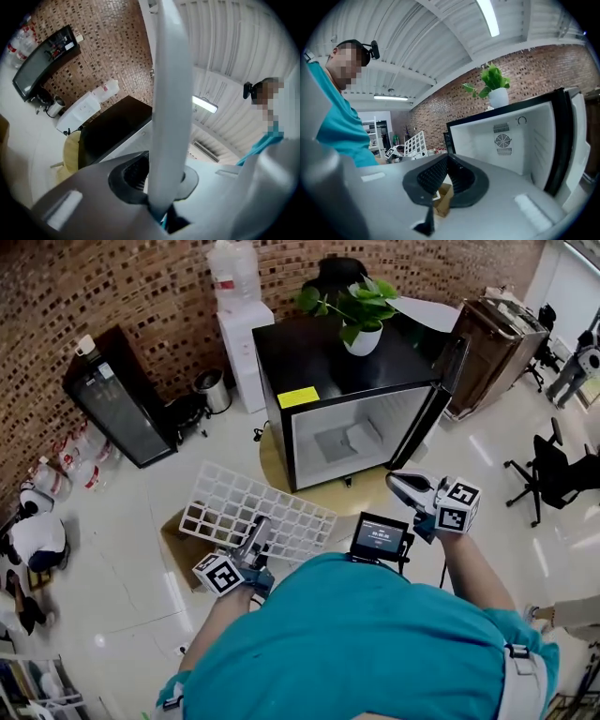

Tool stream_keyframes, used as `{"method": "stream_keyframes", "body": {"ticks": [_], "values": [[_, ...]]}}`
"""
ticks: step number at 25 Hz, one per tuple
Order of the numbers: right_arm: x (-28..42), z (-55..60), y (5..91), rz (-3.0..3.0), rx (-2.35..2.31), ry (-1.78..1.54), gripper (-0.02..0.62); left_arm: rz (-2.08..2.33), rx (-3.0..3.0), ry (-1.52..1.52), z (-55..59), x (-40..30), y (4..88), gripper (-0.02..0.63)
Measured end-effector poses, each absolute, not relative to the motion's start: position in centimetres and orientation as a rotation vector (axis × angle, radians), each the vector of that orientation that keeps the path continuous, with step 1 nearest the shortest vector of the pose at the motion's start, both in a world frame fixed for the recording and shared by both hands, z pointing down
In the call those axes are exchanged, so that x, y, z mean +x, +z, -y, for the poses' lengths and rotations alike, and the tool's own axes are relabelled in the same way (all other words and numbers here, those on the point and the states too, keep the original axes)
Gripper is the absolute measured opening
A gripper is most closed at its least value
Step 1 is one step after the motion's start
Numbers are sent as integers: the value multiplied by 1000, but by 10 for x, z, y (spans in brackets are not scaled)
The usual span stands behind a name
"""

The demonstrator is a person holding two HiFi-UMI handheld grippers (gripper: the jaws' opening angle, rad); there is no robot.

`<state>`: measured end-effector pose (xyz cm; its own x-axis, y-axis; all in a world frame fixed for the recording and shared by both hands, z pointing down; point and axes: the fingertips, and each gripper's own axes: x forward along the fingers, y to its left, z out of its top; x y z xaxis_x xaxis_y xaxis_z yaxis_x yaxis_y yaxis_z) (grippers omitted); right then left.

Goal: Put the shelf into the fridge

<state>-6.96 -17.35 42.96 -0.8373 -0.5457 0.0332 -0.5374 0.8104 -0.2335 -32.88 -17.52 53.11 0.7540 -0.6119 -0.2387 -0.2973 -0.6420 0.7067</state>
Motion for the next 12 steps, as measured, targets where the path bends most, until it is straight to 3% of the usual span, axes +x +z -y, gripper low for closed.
{"method": "stream_keyframes", "body": {"ticks": [5, 12], "values": [[-68, 194, 446, -2958, -922, -359, 2, 550, 2271, -719, 210, -324, 522, 34], [-8, 232, 470, -2916, -842, -418, 2, 560, 2239, -849, 231, -279, 513, 34]]}}
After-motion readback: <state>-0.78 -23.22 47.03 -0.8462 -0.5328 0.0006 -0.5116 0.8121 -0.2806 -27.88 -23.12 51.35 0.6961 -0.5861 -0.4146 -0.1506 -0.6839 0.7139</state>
